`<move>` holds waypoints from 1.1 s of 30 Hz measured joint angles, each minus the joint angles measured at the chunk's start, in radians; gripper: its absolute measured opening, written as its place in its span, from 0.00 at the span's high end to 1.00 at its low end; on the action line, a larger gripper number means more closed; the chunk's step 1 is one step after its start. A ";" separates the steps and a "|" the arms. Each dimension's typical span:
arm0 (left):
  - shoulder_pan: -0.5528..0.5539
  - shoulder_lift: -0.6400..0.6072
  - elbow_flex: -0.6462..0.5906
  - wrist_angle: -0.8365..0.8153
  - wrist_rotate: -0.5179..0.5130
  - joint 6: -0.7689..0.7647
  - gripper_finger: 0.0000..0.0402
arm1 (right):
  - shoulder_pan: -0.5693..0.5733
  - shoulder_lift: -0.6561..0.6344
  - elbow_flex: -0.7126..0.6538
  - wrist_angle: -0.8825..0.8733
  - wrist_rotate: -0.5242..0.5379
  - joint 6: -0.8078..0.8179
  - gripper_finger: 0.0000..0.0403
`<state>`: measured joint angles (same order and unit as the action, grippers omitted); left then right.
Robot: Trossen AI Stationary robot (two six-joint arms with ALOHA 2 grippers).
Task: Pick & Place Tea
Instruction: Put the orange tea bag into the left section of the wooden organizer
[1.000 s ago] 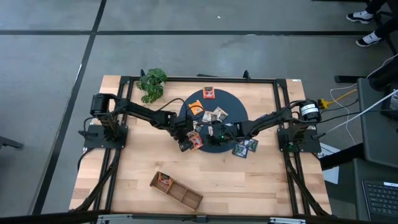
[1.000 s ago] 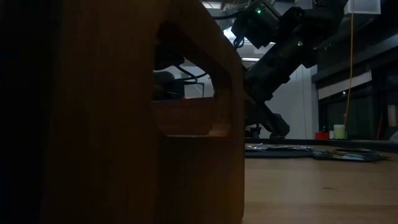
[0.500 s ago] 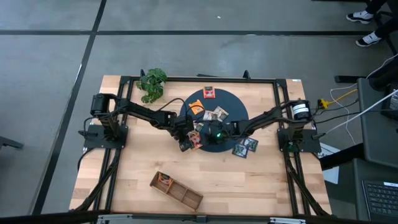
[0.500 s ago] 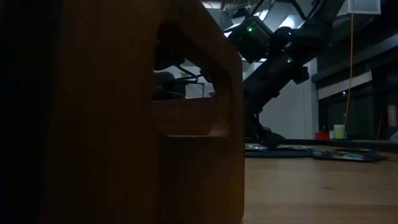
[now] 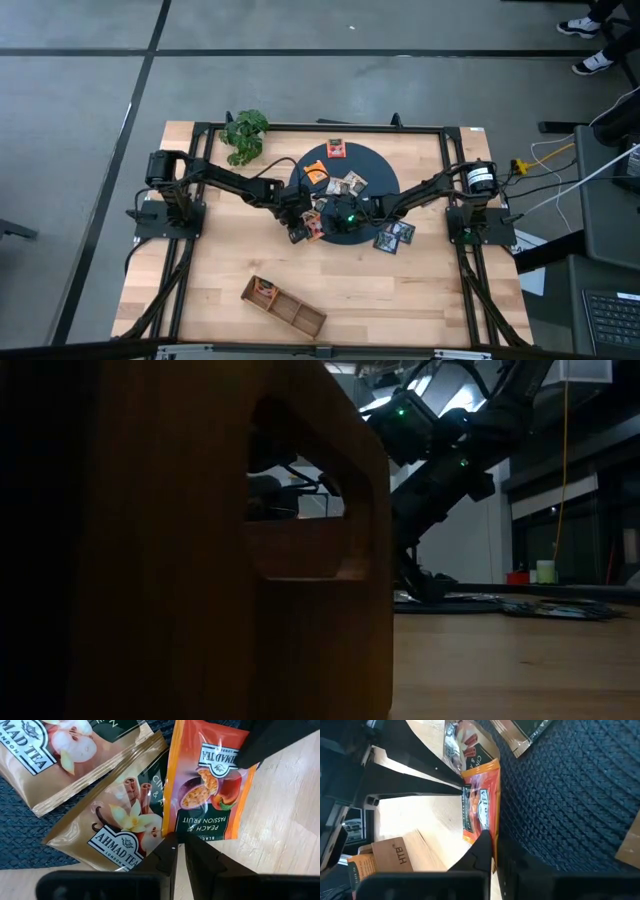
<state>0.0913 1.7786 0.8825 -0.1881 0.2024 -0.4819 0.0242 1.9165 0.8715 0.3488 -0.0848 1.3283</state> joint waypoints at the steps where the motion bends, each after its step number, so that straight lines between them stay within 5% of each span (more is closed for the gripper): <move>1: 0.002 0.000 0.000 -0.003 0.002 -0.003 0.91 | 0.000 -0.002 0.000 0.000 -0.006 0.001 0.95; 11: 0.009 0.000 0.002 -0.034 0.002 -0.003 0.82 | 0.000 -0.043 0.000 -0.036 -0.024 -0.014 0.97; 25: 0.056 -0.081 -0.006 -0.086 -0.018 -0.003 0.79 | 0.013 -0.208 -0.001 -0.336 -0.030 -0.109 0.98; 33: 0.127 -0.165 -0.002 0.106 0.119 -0.033 0.75 | 0.027 -0.415 -0.130 -0.336 0.157 -0.096 0.98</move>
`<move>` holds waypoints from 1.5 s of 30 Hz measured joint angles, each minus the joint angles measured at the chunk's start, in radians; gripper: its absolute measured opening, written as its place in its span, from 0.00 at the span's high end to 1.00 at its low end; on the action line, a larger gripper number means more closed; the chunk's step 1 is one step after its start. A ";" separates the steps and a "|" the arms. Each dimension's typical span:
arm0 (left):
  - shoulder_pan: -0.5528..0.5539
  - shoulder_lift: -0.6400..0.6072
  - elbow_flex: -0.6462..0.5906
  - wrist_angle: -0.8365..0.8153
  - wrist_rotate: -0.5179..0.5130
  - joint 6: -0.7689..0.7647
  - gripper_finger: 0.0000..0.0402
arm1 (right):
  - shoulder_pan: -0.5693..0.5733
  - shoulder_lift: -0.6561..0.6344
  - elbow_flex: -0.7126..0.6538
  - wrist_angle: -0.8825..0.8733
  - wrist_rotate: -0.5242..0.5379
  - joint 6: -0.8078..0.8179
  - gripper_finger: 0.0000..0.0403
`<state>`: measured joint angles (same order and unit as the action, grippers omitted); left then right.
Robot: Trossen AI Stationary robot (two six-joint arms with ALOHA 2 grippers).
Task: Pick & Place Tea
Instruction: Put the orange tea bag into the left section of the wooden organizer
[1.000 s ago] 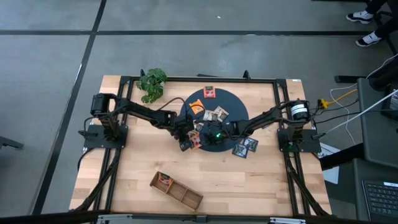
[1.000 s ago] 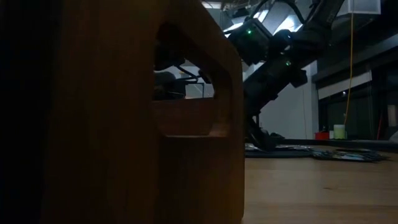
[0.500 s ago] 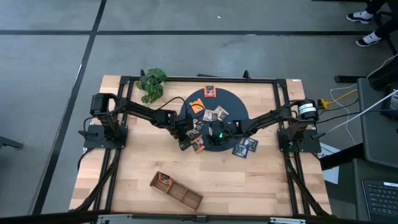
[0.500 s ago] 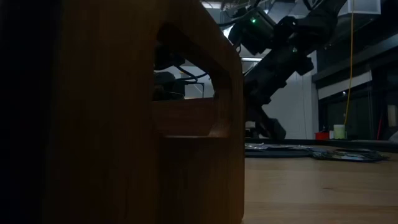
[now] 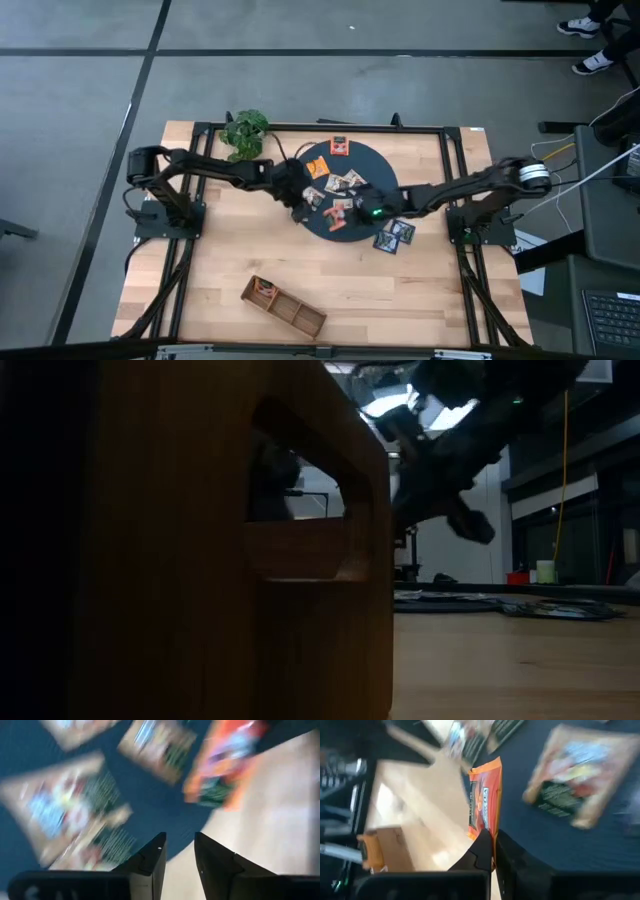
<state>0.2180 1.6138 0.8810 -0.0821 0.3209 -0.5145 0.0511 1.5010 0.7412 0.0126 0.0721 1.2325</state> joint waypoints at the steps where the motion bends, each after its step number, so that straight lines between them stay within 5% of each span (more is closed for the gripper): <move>1: 0.008 -0.005 0.000 0.033 0.009 -0.017 0.75 | 0.001 -0.024 -0.016 0.010 0.026 0.013 0.98; 10: 0.102 -0.014 0.001 0.219 0.064 -0.169 0.74 | 0.011 -0.171 -0.069 0.082 0.299 0.041 0.98; 17: 0.188 -0.014 0.001 0.456 0.127 -0.319 0.72 | 0.010 -0.185 -0.069 0.143 0.406 -0.009 0.98; 25: 0.258 -0.014 0.001 0.477 0.212 -0.373 0.62 | 0.008 -0.190 -0.069 0.211 0.487 -0.062 0.98; 32: 0.251 -0.014 0.001 0.550 0.268 -0.392 0.55 | -0.029 -0.190 -0.068 0.279 0.481 -0.117 0.98; 45: 0.222 -0.014 0.002 0.649 0.216 -0.397 0.56 | -0.102 -0.189 -0.068 0.397 0.343 -0.192 0.98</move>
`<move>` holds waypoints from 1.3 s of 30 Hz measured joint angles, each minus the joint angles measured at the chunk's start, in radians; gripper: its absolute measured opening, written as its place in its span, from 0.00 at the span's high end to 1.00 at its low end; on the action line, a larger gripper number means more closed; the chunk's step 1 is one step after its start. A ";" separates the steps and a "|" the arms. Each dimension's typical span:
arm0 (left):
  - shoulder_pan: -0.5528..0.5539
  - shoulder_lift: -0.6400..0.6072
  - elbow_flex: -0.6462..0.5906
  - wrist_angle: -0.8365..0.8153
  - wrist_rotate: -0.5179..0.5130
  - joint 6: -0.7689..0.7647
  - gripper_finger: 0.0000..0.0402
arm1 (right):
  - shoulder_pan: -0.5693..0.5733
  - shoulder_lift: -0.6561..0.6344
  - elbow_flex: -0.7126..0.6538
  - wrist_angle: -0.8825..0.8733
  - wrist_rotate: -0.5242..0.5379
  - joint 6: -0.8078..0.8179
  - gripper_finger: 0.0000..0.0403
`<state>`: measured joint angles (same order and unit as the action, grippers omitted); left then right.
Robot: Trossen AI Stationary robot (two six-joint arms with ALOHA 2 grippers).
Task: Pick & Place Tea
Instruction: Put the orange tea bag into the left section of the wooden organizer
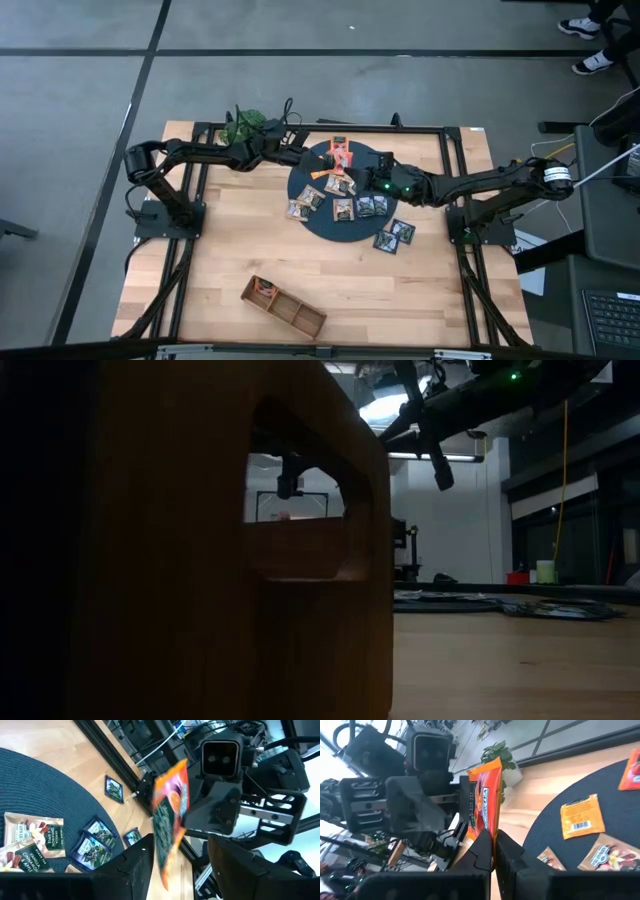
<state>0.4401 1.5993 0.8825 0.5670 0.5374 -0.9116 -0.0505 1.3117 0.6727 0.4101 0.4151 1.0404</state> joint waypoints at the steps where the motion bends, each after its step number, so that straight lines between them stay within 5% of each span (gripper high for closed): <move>1: 0.000 0.000 0.000 0.000 -0.008 0.000 0.58 | 0.000 0.000 0.000 0.000 -0.004 0.000 0.98; 14: 0.000 0.000 0.000 0.016 -0.046 -0.010 0.98 | 0.000 0.000 0.000 0.006 -0.025 -0.029 0.98; 27: 0.000 0.000 0.000 0.017 -0.045 -0.001 0.99 | 0.000 0.000 0.000 0.009 -0.063 -0.032 0.80; 39: 0.007 -0.008 0.001 -0.045 0.168 0.074 0.99 | 0.000 0.001 0.000 -0.191 -0.446 0.082 0.69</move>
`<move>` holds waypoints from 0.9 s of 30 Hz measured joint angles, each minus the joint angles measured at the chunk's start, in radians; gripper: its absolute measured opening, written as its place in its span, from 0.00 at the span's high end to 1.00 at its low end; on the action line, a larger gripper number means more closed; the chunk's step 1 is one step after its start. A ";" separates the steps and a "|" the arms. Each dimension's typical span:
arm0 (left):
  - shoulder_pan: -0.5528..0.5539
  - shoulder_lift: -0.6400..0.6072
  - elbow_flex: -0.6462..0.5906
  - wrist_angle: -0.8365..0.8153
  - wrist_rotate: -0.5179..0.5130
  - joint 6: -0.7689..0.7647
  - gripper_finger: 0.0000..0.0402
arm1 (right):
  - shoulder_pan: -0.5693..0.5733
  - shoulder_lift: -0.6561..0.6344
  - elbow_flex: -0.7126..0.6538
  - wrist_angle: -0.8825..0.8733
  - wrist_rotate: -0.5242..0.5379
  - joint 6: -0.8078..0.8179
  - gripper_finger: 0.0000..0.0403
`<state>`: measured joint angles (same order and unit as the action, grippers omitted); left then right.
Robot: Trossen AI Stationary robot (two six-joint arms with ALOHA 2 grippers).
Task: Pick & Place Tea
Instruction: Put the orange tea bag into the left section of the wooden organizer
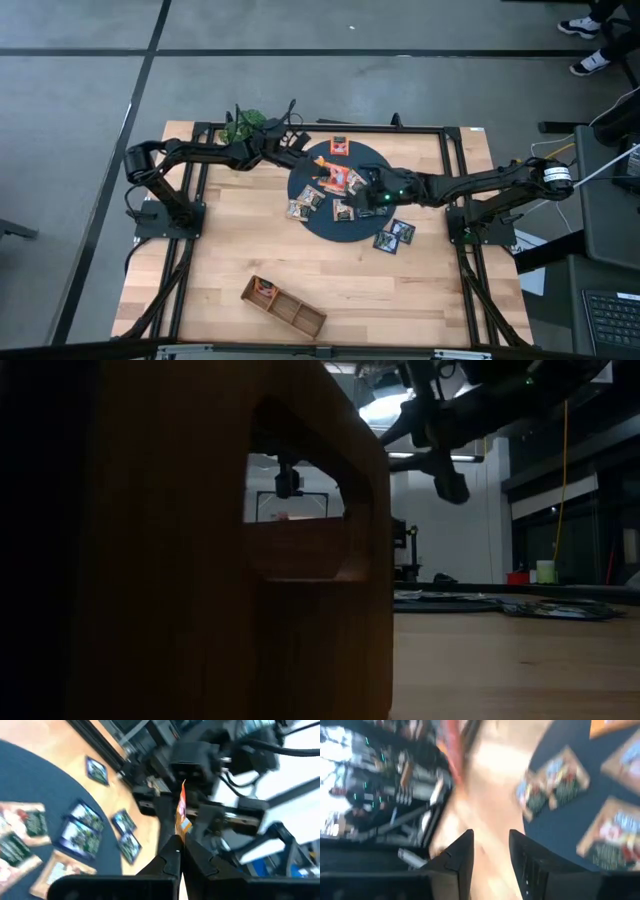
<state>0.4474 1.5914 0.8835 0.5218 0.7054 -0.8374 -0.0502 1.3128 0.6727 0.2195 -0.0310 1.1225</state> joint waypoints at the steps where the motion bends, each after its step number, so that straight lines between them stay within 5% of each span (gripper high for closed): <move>1: -0.004 0.000 0.001 -0.006 0.019 0.008 0.99 | 0.000 0.000 0.000 -0.009 -0.023 0.005 0.69; 11: -0.070 -0.019 0.001 -0.223 0.159 0.133 0.99 | 0.019 0.000 0.000 -0.024 -0.096 0.078 0.69; 27: -0.245 -0.117 0.058 -0.767 0.145 0.463 0.99 | 0.150 0.000 0.000 -0.031 -0.138 0.191 0.69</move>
<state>0.2020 1.4742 0.9410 -0.2454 0.8500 -0.3740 0.0998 1.3128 0.6727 0.1890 -0.1694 1.3140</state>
